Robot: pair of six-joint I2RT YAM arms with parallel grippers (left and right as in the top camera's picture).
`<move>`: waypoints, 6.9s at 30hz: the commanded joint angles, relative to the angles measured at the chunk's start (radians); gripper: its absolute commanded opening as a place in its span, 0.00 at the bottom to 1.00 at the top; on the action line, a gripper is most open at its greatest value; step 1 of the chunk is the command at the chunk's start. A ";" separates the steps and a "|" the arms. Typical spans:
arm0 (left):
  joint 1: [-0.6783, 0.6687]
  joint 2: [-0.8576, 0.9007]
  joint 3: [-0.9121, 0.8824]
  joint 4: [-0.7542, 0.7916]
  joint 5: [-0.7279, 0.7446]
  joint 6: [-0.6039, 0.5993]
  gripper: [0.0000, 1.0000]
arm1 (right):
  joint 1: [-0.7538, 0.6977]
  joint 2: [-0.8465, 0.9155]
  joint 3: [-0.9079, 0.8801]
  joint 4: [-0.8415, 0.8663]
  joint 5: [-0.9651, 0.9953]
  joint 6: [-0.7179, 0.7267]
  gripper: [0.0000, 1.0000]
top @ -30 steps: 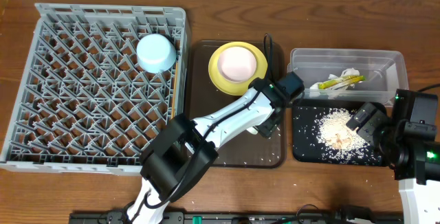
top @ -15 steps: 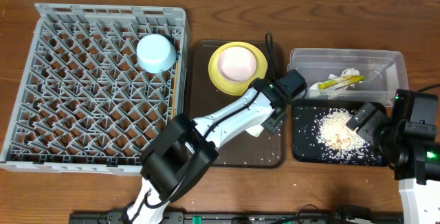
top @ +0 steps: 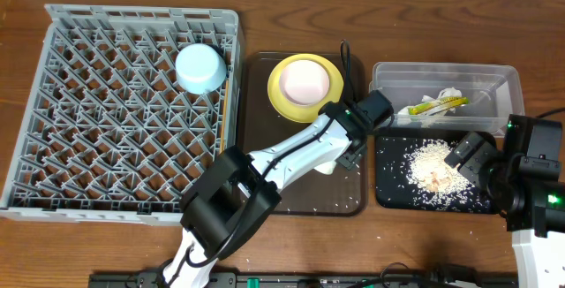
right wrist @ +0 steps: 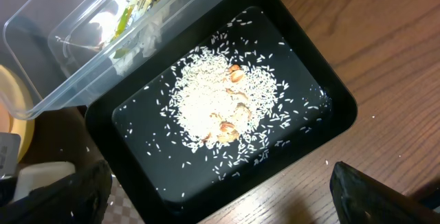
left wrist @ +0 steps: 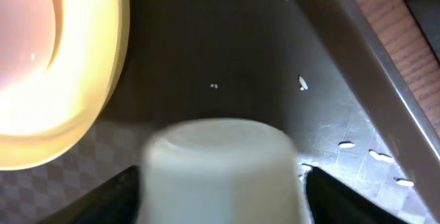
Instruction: Sort waste into correct bins and load items into the dishwasher
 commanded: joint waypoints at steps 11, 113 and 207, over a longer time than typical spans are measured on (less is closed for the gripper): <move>0.003 -0.011 -0.010 -0.087 -0.014 0.002 0.55 | -0.009 0.000 0.008 -0.001 0.000 0.001 0.99; 1.062 -0.520 -0.618 0.896 0.076 -0.020 0.46 | -0.009 0.000 0.008 -0.001 0.000 0.001 0.99; 1.344 -1.153 -0.280 -0.357 0.035 -0.268 0.98 | 0.019 0.009 0.010 0.243 -0.397 -0.141 0.88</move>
